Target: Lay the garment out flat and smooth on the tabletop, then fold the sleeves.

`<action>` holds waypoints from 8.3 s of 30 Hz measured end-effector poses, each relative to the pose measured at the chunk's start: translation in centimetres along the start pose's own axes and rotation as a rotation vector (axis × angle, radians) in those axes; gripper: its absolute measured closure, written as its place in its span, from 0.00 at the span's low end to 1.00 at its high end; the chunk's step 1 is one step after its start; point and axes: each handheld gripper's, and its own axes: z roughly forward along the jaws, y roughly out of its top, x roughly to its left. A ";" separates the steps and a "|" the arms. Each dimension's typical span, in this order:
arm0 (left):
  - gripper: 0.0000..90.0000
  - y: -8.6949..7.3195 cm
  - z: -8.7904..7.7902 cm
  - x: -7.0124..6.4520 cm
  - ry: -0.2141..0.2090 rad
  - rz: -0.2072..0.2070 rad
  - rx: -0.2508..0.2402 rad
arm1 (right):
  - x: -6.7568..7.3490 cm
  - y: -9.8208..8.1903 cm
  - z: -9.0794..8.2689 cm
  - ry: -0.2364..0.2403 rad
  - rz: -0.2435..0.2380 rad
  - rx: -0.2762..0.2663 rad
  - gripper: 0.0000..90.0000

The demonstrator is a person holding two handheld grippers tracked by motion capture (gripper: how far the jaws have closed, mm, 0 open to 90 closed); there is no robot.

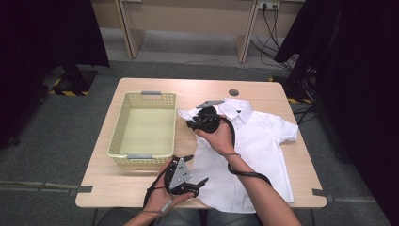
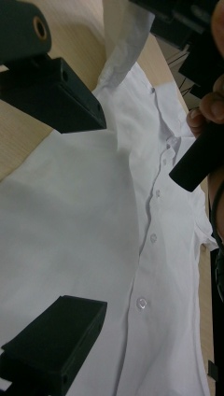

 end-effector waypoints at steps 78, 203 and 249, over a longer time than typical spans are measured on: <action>0.11 0.0 0.0 -0.1 0.016 0.000 0.003 | -12.5 -7.5 -9.8 -0.307 0.259 -0.017 0.29; 0.11 -0.1 -0.2 0.0 0.027 -0.014 -0.015 | -22.4 -15.8 -15.3 -0.611 0.396 0.062 0.87; 0.10 -0.1 -0.2 -0.1 0.030 -0.008 -0.013 | -17.2 -10.2 -15.0 -0.479 0.285 -0.073 0.98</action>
